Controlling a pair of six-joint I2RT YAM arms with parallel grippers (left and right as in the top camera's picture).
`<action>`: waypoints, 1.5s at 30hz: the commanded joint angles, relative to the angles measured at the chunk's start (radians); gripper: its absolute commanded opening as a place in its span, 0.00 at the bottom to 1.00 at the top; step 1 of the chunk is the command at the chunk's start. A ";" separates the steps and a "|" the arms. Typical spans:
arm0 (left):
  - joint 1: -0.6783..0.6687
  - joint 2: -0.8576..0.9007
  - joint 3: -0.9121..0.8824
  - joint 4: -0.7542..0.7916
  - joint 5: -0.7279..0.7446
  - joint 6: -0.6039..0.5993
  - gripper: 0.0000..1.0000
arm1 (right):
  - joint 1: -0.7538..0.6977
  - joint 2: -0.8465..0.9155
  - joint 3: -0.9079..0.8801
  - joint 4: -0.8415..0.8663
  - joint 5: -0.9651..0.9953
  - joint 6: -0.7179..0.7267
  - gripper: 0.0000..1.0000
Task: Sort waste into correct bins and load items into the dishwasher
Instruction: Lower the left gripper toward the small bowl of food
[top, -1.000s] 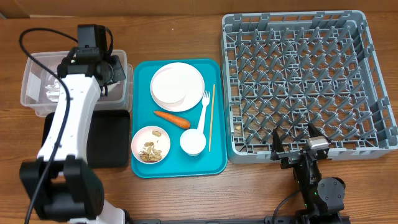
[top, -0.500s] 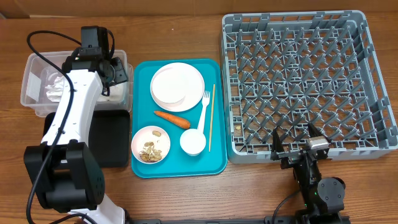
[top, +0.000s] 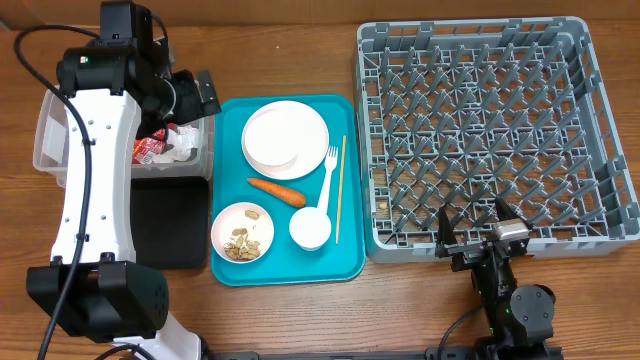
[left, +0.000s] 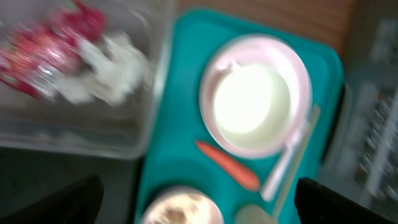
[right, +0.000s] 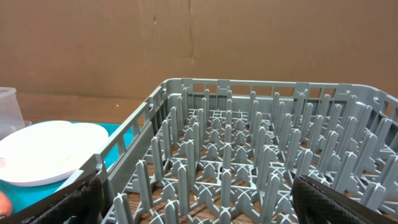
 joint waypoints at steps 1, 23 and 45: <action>-0.027 -0.010 0.014 -0.127 0.296 0.061 1.00 | 0.008 -0.009 -0.011 0.006 -0.002 0.004 1.00; -0.349 -0.010 -0.189 -0.278 0.037 -0.103 0.57 | 0.008 -0.009 -0.011 0.006 -0.001 0.004 1.00; -0.414 -0.010 -0.554 0.113 -0.002 -0.247 0.42 | 0.008 -0.009 -0.011 0.006 -0.001 0.004 1.00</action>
